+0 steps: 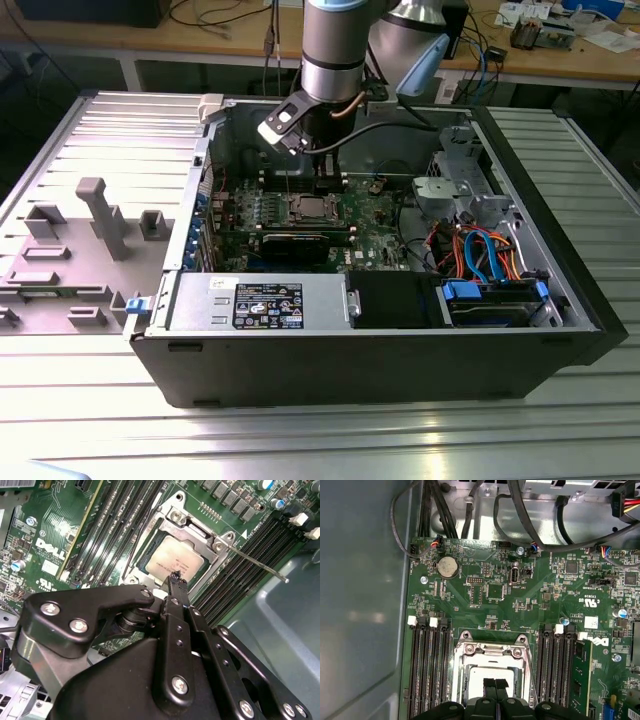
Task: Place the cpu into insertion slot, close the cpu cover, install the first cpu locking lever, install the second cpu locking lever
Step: 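Close the cpu cover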
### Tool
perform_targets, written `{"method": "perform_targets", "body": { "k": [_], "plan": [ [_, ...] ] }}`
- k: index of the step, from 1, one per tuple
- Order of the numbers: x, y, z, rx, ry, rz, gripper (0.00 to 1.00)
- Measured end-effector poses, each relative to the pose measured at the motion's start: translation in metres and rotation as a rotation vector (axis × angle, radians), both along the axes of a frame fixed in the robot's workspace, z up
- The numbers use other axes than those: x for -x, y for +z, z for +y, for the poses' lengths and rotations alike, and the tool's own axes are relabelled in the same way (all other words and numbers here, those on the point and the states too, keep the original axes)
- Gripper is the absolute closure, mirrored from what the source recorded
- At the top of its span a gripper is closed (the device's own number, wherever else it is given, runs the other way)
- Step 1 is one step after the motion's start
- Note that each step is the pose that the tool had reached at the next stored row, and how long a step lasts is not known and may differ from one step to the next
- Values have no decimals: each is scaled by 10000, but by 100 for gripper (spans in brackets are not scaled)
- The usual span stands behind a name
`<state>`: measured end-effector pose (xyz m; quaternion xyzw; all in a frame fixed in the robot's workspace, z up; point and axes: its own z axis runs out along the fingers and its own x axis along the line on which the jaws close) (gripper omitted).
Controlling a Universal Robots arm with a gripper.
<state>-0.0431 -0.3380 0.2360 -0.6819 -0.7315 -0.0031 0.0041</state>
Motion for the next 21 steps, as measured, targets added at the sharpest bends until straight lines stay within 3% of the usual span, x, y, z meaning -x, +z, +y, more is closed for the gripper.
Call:
{"method": "perform_targets", "body": {
  "k": [6, 12, 21],
  "plan": [
    [49, -72, 0, 0, 135, 3, 89],
    [214, -175, 0, 1, 183, 23, 89],
    [251, -272, 0, 1, 184, 38, 89]
  ]
}}
